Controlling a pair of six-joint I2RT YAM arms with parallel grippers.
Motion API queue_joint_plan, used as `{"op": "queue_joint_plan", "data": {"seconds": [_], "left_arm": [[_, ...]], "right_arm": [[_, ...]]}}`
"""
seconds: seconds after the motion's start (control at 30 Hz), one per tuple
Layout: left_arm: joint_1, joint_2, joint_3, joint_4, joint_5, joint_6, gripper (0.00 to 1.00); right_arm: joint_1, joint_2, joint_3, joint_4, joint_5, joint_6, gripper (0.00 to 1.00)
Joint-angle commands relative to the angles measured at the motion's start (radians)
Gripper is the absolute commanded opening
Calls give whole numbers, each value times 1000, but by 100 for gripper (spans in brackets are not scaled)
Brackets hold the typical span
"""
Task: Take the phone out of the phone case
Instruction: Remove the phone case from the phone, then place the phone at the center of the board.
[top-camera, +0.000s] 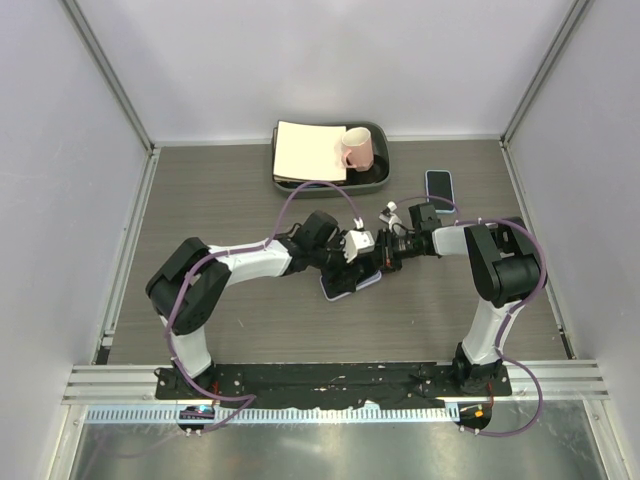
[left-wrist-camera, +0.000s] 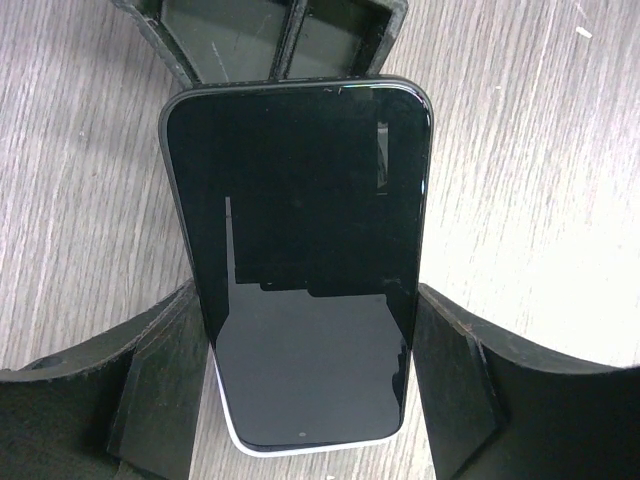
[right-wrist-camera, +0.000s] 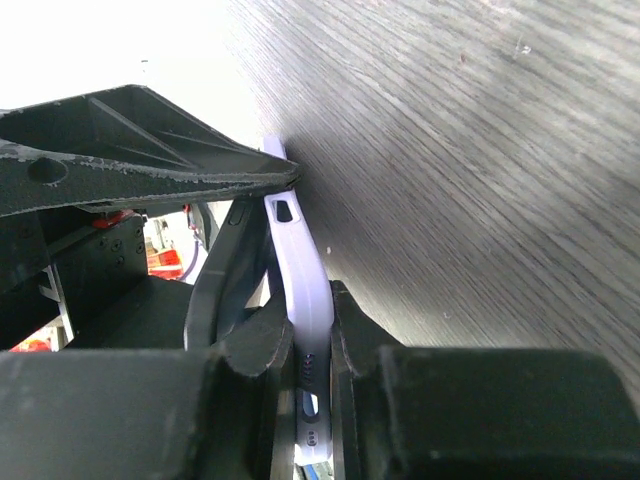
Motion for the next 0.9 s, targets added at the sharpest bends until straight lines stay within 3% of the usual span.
{"op": "queue_joint_plan", "data": {"seconds": [0.0, 0.2, 0.47, 0.57, 0.87], "left_arm": [[7, -97, 39, 36, 109, -66, 0], [38, -146, 33, 82, 163, -172, 0], [61, -151, -15, 189, 135, -256, 0], [98, -163, -12, 202, 69, -293, 0], [213, -264, -32, 133, -201, -203, 0]], "right_arm": [[-17, -13, 23, 9, 55, -26, 1], [-25, -29, 17, 16, 49, -28, 1], [-34, -78, 2, 40, 60, -19, 1], [-48, -84, 9, 22, 86, -28, 1], [-117, -136, 3, 31, 129, -14, 1]]}}
